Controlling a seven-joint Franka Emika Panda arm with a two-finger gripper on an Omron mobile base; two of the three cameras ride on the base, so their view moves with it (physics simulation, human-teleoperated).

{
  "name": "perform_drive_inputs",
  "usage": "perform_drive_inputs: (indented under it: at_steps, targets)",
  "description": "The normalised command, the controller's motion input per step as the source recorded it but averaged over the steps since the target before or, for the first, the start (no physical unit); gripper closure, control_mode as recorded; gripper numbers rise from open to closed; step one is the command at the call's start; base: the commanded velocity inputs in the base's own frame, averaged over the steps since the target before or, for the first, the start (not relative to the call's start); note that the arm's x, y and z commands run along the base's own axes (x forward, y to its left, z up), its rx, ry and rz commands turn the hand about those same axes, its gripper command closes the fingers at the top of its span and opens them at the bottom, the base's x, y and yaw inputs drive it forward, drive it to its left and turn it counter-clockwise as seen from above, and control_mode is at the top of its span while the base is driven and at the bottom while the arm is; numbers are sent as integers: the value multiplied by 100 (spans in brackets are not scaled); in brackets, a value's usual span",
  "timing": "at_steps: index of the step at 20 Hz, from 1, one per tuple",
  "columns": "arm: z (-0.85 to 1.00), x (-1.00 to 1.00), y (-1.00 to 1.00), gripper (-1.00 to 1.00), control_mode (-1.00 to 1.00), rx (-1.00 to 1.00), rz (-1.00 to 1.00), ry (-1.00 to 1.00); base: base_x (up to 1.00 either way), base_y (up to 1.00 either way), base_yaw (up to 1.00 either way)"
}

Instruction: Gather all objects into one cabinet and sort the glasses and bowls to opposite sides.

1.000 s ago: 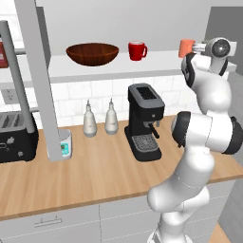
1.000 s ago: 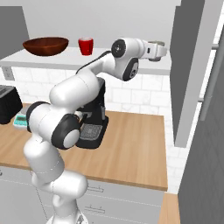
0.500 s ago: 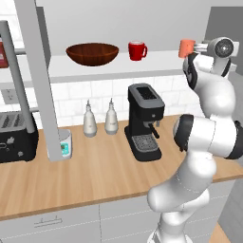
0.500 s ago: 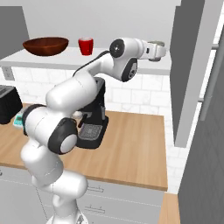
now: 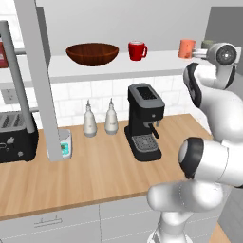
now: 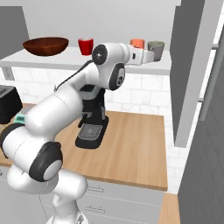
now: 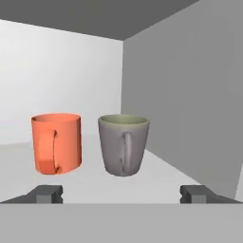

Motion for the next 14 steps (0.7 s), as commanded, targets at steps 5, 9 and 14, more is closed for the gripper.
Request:
perform_drive_inputs:
  at_steps: [5, 9, 14]
  targets:
    - [15, -35, 40, -100, -100, 1, 0, 2, 0, 0, 0]
    - [26, -26, 34, -100, -100, 7, 0, 2, 0, 0, 0]
    - [12, -22, 42, -100, -100, 10, 0, 4, 0, 0, 0]
